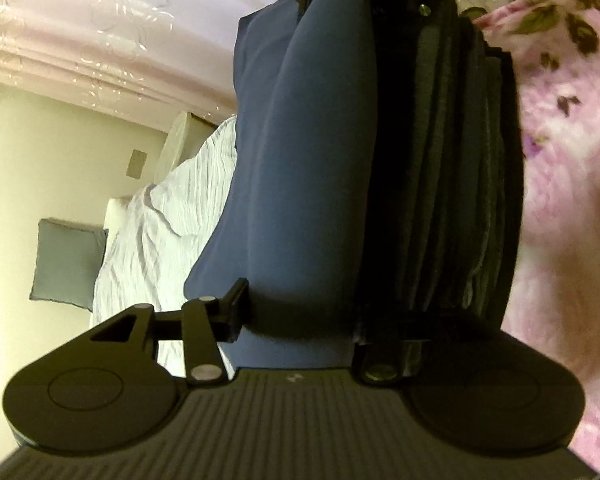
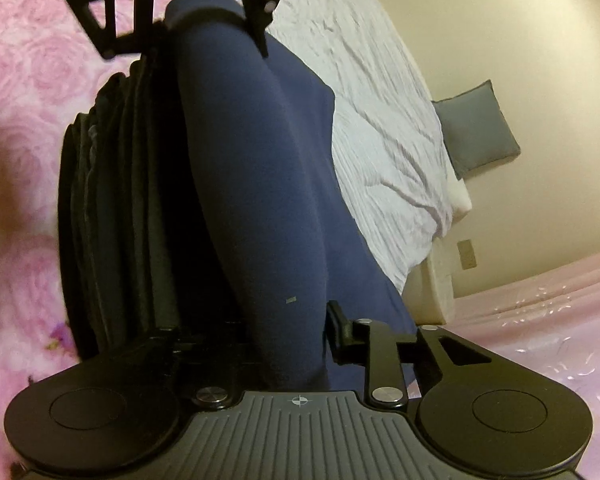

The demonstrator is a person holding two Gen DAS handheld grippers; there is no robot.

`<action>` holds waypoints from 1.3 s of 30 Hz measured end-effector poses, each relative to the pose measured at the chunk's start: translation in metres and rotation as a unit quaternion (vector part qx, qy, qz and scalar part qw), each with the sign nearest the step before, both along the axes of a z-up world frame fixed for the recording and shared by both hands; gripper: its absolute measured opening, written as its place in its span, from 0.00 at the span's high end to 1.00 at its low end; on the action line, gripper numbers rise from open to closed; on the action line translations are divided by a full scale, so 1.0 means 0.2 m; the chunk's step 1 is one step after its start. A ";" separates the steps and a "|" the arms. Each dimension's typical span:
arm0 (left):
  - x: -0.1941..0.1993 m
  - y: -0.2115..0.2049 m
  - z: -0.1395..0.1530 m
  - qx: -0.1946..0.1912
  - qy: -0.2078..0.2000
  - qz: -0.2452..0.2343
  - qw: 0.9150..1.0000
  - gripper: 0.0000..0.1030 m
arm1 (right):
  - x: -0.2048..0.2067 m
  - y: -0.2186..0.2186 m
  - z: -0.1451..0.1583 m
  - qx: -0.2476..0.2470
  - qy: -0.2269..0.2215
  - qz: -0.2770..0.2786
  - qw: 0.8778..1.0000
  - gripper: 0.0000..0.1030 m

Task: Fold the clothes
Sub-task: 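Lower the navy garment onto the dark clothes stack with both grippers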

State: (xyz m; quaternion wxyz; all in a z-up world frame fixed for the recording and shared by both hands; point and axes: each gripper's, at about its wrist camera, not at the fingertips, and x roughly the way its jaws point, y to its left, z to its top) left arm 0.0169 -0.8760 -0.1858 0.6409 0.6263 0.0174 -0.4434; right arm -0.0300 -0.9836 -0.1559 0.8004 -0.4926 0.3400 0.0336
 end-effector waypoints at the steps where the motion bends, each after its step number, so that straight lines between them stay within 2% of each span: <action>1: 0.01 0.00 0.01 -0.001 -0.003 -0.002 1.000 0.54 | 0.00 0.00 0.00 0.002 -0.002 -0.003 1.000 0.73; 4: 0.03 0.04 0.00 0.001 -0.009 -0.008 1.000 0.54 | -0.02 0.02 -0.02 0.010 -0.009 -0.011 1.000 0.73; 6: 0.04 0.02 0.00 0.013 -0.017 -0.020 1.000 0.58 | -0.02 0.03 -0.03 0.015 -0.013 -0.016 1.000 0.73; 8: 0.07 -0.01 0.01 0.019 -0.034 -0.032 0.999 0.63 | -0.03 0.04 -0.04 0.019 -0.017 -0.021 0.999 0.82; 11: 0.11 -0.01 0.09 -0.024 -0.096 -0.039 0.994 0.65 | -0.04 0.05 -0.05 0.027 -0.024 -0.029 0.999 0.84; 13: 0.12 0.02 0.08 -0.045 -0.116 -0.037 0.992 0.65 | -0.05 0.06 -0.06 0.032 -0.028 -0.035 0.998 0.84; 17: 0.08 0.09 -0.17 0.020 -0.078 -0.039 0.996 0.62 | -0.07 0.09 -0.11 0.030 -0.027 -0.040 0.998 0.84; 18: 0.07 0.11 -0.22 0.028 -0.075 -0.040 0.996 0.62 | -0.07 0.10 -0.13 0.024 -0.022 -0.038 0.999 0.84; 19: 0.05 0.13 -0.24 0.020 -0.081 -0.040 0.996 0.63 | -0.08 0.10 -0.15 0.017 -0.016 -0.037 0.999 0.84; 22: 0.05 0.15 -0.22 0.002 -0.075 -0.029 0.997 0.61 | -0.10 0.11 -0.17 0.007 -0.012 -0.032 0.999 0.78; 28: 0.07 0.24 -0.15 -0.014 -0.055 -0.012 0.998 0.56 | -0.17 0.07 -0.15 0.019 -0.004 -0.050 0.999 0.78; 30: 0.07 0.24 -0.14 -0.012 -0.044 -0.007 0.999 0.59 | -0.18 0.06 -0.16 0.030 0.001 -0.055 0.998 0.78; 32: 0.07 0.21 -0.14 -0.010 -0.030 0.000 1.000 0.65 | -0.16 0.04 -0.16 0.034 0.005 -0.060 0.998 0.87; 35: 0.05 0.17 -0.09 -0.023 -0.013 0.016 1.000 0.68 | -0.17 0.03 -0.11 0.037 -0.010 -0.068 0.997 0.88; 39: 0.02 0.21 -0.13 -0.019 -0.013 0.011 1.000 0.68 | -0.21 0.03 -0.17 0.023 0.006 -0.062 0.998 0.88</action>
